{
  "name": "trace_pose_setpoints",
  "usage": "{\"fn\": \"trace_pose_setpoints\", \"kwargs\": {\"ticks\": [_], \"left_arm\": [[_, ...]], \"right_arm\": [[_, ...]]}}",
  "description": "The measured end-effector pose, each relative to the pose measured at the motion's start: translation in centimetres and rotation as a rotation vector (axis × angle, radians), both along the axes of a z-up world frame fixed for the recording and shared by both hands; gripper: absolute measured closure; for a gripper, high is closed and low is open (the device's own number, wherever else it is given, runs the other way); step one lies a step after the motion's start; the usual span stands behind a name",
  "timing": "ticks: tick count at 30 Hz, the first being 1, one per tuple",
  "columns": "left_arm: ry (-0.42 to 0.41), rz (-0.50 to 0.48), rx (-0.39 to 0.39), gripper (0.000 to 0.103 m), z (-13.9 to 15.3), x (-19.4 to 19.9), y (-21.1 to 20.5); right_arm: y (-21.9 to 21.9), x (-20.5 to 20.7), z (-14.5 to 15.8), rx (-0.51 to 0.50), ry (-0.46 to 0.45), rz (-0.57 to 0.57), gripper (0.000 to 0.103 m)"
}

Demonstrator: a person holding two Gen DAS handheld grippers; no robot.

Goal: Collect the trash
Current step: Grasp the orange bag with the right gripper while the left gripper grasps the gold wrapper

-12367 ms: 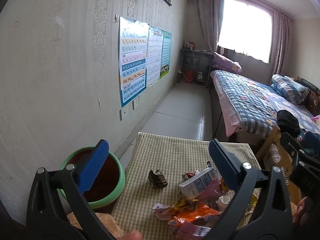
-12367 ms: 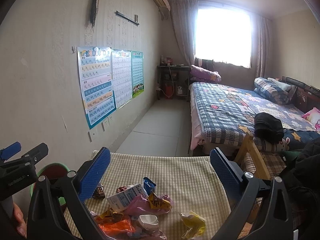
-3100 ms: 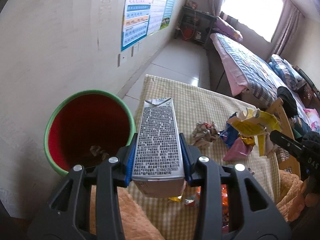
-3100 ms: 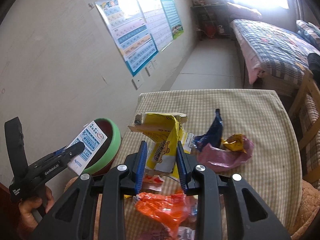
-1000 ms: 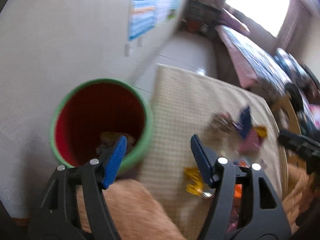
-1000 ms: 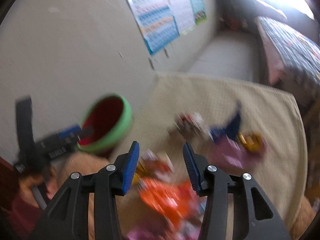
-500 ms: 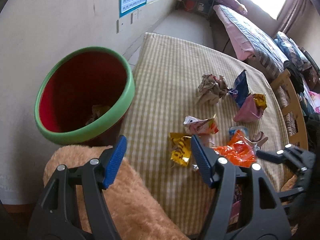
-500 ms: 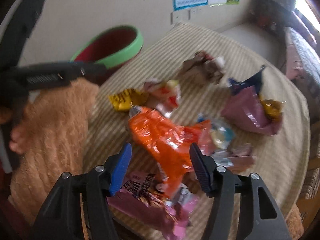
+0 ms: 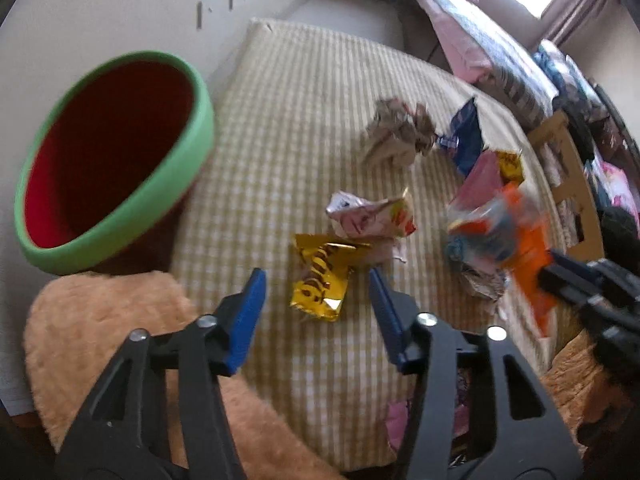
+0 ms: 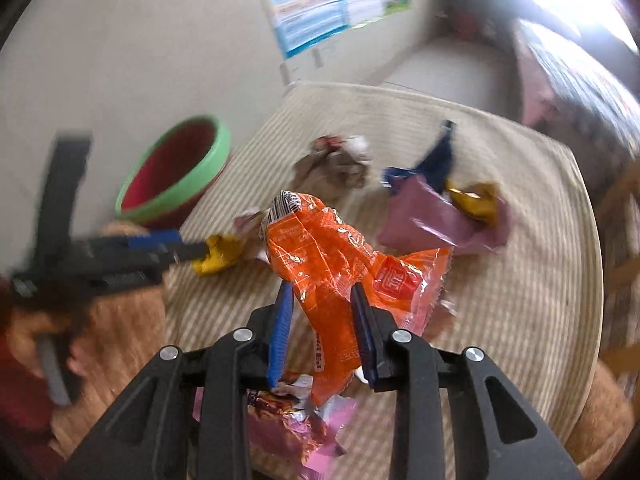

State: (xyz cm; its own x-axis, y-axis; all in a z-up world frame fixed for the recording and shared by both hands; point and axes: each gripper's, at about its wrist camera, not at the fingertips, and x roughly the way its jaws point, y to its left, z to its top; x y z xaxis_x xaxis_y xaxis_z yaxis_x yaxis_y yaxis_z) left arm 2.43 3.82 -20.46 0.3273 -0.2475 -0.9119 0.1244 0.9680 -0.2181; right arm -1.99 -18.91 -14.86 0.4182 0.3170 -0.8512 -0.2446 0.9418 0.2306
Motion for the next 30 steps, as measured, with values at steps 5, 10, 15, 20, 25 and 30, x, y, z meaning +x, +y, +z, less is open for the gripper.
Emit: {"fn": "trace_pose_setpoints", "kwargs": {"ticks": [5, 10, 15, 20, 25, 30], "left_arm": [[0.053, -0.031, -0.016, 0.070, -1.8, 0.6, -1.4], [0.074, -0.029, -0.022, 0.080, -2.6, 0.6, -1.4], [0.060, -0.034, 0.004, 0.075, -2.4, 0.4, -1.5], [0.058, -0.068, 0.016, 0.054, -2.6, 0.1, -1.9], [0.071, -0.076, 0.013, 0.054, -3.0, 0.2, -2.2], [0.066, -0.052, 0.010, 0.077, -3.0, 0.1, -1.7]], "right_arm": [[-1.4, 0.2, 0.2, 0.055, 0.015, -0.072, 0.075], [-1.0, -0.1, 0.2, 0.082, 0.020, -0.073, 0.086], [-0.7, 0.0, -0.1, 0.085, 0.034, -0.076, 0.084], [-1.7, 0.3, 0.2, 0.072, 0.003, -0.123, 0.056], [-3.4, 2.2, -1.1, 0.071, 0.050, -0.179, 0.046], [-4.5, 3.7, -3.2, 0.160, 0.148, -0.207, 0.045]]}}
